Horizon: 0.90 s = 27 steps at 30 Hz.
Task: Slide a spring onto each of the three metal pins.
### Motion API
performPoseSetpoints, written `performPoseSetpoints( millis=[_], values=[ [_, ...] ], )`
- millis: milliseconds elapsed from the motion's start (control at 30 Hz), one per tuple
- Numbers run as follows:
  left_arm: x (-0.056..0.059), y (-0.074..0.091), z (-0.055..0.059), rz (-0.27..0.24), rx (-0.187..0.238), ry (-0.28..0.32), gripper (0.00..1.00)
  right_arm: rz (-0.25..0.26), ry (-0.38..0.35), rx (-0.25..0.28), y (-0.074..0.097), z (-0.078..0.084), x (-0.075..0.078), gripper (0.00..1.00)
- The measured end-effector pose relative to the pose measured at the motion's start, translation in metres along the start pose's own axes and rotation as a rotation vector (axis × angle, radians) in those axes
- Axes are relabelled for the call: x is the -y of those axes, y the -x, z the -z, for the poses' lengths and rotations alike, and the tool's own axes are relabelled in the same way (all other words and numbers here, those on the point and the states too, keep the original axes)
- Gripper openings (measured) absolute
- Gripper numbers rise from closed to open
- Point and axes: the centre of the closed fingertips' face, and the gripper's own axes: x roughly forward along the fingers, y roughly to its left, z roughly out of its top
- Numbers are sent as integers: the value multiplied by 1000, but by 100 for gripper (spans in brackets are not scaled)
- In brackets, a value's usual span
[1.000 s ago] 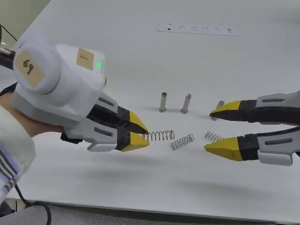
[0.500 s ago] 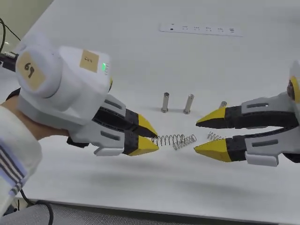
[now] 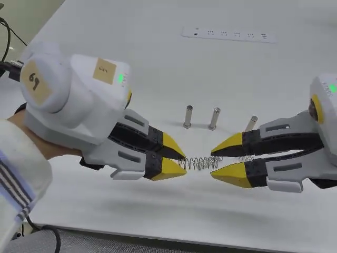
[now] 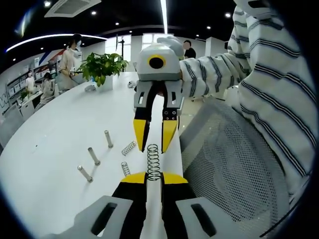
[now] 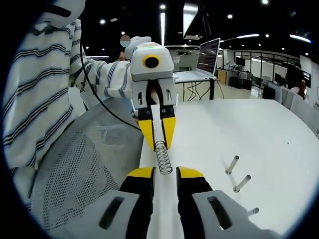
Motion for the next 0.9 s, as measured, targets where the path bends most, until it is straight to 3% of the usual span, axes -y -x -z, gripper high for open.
performPoseSetpoints(
  millis=[333, 900],
  values=[
    [3, -1, -2, 17, 15, 11, 3, -28, 16, -17, -1, 1, -4, 9],
    [9, -8, -2, 33, 45, 30, 3, -61, -44, -38, 8, -6, -6, 8]
  ],
)
